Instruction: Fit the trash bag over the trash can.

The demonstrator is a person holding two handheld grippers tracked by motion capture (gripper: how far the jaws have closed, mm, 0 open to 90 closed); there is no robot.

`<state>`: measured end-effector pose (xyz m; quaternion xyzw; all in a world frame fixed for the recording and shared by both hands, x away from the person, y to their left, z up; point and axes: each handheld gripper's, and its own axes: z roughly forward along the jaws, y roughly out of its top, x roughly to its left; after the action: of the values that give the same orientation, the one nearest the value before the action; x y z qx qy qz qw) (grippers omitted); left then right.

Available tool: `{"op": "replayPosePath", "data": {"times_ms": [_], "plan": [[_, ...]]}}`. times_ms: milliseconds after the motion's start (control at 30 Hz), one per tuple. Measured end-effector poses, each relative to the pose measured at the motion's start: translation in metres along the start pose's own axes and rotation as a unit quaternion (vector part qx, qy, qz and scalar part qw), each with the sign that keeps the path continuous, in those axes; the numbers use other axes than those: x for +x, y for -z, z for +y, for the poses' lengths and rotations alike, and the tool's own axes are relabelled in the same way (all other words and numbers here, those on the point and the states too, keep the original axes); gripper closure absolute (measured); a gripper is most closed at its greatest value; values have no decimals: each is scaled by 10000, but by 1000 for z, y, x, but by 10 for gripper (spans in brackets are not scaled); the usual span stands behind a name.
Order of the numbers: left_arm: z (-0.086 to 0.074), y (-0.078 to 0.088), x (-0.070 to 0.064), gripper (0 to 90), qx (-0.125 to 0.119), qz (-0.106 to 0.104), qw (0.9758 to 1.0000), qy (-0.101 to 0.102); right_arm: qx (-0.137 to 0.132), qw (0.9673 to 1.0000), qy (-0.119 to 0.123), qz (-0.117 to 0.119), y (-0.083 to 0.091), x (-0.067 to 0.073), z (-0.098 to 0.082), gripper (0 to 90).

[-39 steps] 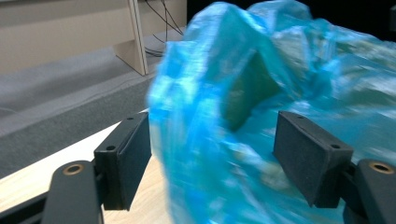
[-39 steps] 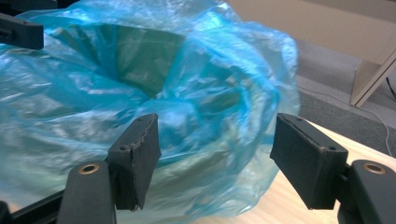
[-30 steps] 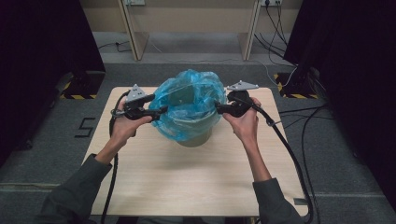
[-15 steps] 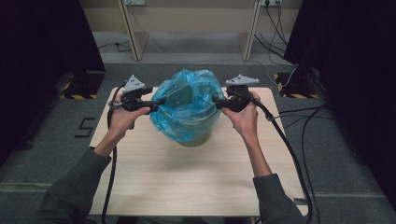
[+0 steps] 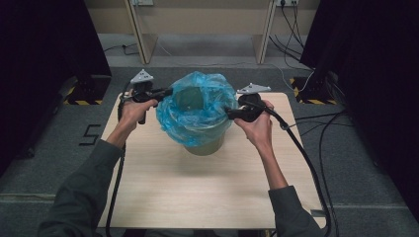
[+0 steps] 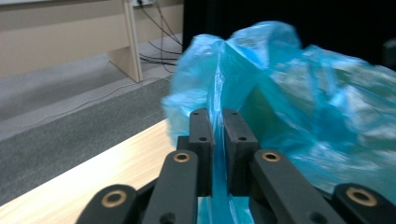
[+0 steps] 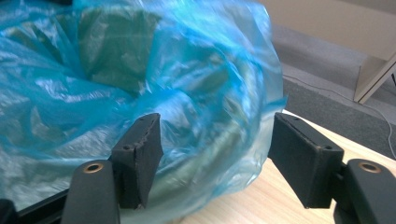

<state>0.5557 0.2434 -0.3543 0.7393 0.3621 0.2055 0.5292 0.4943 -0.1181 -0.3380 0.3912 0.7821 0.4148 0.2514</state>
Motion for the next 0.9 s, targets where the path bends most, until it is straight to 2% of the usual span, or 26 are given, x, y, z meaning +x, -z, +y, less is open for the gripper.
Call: {"op": "replayPosePath", "data": {"times_ms": [133,167,200,233,400,433,533,667,733,800,867,900], "plan": [[-9,-3,9,836,161,114,9998,42,16,10000,-43,20,-1,-3,-3,380],[-16,-6,16,836,198,152,9996,103,10,10000,-30,15,-2,-4,-2,381],[-16,-6,16,835,198,152,9996,103,10,10000,-30,15,-2,-4,-2,381],[-23,-9,18,836,232,144,9995,137,1,10000,-26,11,-2,-5,-2,382],[-37,-16,13,804,353,26,9994,69,-166,9998,-118,-37,2,-11,0,384],[-41,-18,10,799,394,8,9992,42,-247,9993,-256,-106,5,-18,2,389],[-45,-15,3,809,363,-78,9993,10,-277,9989,-349,-163,9,-23,3,389],[-50,-6,-7,803,324,-131,9994,-58,-372,9989,-276,-64,17,-13,3,381],[-51,-3,-10,796,315,-103,9994,-86,-395,9989,-245,-16,18,-8,3,380],[-56,4,-15,788,278,-88,9996,-37,-401,9990,-191,91,19,4,1,374],[-57,7,-17,777,307,-76,9995,-79,-402,9990,-169,130,19,8,1,374],[-59,12,-20,727,334,-50,9994,-114,-386,9990,-152,167,19,13,0,371]]}}
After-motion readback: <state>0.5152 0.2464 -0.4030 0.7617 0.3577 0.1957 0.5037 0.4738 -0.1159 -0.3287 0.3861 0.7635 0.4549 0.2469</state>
